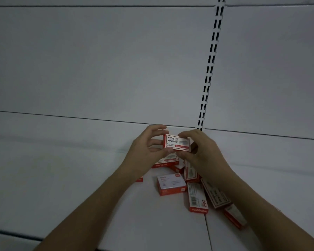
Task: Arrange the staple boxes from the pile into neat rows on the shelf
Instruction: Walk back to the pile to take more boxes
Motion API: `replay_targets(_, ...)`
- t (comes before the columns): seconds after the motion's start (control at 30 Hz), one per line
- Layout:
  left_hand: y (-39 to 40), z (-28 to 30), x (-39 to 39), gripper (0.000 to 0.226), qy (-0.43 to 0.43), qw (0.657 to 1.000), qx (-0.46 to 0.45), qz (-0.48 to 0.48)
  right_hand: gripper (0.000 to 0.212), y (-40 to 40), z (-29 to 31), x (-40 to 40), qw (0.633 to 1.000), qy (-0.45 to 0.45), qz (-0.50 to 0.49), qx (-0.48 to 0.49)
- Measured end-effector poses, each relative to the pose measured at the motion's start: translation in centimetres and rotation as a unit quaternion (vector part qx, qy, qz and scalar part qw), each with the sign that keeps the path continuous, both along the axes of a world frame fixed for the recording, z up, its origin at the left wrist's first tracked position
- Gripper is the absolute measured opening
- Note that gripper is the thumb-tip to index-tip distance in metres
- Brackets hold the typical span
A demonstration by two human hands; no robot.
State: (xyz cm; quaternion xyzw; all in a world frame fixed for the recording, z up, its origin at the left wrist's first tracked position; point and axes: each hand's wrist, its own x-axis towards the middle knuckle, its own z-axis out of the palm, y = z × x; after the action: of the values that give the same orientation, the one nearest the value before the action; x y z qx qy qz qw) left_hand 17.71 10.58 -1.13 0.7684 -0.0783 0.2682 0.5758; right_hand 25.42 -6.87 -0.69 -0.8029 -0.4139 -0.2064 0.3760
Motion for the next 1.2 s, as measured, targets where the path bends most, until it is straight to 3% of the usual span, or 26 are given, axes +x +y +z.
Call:
replay_targets(0.13, 0.5, 0.5, -0.2, 0.028, 0.039, 0.997, -0.039, -0.052, 0.042, -0.7, 0.5, 0.1, 1.0, 0.024, -0.004, -0.01)
replay_targets(0.43, 0.8, 0.3, 0.1, 0.025, 0.072, 0.996, -0.03, -0.038, 0.038, -1.0, 0.7, 0.3, 0.998, 0.031, 0.014, -0.048)
replay_targets(0.53, 0.9, 0.0, 0.0, 0.025, 0.148, 0.983, 0.113, -0.01, 0.037, -1.6, 0.8, 0.8, 0.997, 0.049, 0.001, -0.067)
replay_targets(0.67, 0.3, -1.1, -0.5, 0.055, 0.251, 0.906, 0.337, -0.054, 0.039, -2.3, 0.8, 1.4, 0.994, 0.057, -0.009, -0.095)
replay_targets(0.77, 0.0, -1.9, -0.2, 0.065, 0.27, 0.87, 0.408, -0.062, 0.039, -2.3, 0.7, 1.6, 0.993, 0.055, -0.012, -0.107)
replay_targets(0.87, 0.2, -1.8, -0.1, 0.059, 0.23, 0.882, 0.409, -0.042, 0.04, -2.3, 0.7, 1.7, 0.992, 0.06, -0.014, -0.109)
replay_targets(1.0, 1.3, -0.5, -0.3, 0.05, 0.112, 0.926, 0.36, 0.041, 0.038, -2.3, 0.7, 1.6, 0.993, 0.076, -0.019, -0.089)
replay_targets(1.2, 2.6, -0.2, -0.1, 0.054, 0.076, 0.939, 0.312, 0.126, 0.037, -2.4, 0.3, 2.2, 0.994, 0.081, -0.028, -0.069)
